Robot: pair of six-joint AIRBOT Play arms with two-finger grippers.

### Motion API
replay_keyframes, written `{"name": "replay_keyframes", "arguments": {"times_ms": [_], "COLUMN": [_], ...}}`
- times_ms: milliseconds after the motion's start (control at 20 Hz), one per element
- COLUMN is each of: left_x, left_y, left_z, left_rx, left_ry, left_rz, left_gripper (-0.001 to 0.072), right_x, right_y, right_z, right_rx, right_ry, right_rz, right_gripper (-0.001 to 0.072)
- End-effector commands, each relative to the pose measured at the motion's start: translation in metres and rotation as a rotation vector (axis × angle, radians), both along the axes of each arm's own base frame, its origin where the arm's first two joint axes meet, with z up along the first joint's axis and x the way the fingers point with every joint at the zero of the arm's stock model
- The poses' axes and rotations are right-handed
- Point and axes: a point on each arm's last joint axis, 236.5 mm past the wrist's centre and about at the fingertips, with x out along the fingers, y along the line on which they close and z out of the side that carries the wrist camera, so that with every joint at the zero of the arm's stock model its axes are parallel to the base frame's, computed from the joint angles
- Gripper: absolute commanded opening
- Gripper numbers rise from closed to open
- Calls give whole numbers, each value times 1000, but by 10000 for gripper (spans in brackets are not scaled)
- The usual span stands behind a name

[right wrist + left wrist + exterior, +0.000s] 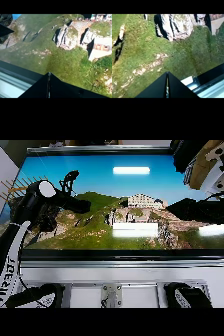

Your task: Fold the clothes and pants, and hang the long-sleeved shirts on hangers.

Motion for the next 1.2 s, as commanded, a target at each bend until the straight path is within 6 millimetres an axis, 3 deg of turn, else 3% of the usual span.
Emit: {"name": "replay_keyframes", "arguments": {"times_ms": [0,600,700,850,950,1050,1150], "left_x": [0,5,25,57,57,52,52], "left_y": [0,2,34,134,198,232,250], "left_z": [0,0,6,20,13,-14,-49], "left_rx": [0,15,133,431,573,595,591], "left_ry": [0,-29,-122,-207,-183,-145,-112], "left_rz": [-1,-9,-23,138,269,337,371], "left_gripper": [12,28,706,689,688,689,688], "right_x": [0,0,0,0,0,0,0], "right_y": [0,0,0,0,0,0,0], "right_z": [0,0,0,0,0,0,0], "right_rx": [0,0,1,1,0,0,0], "right_ry": [0,0,0,0,0,0,0], "right_rz": [0,0,0,0,0,0,0], "right_gripper": [16,16,16,16,16,16,16]}}
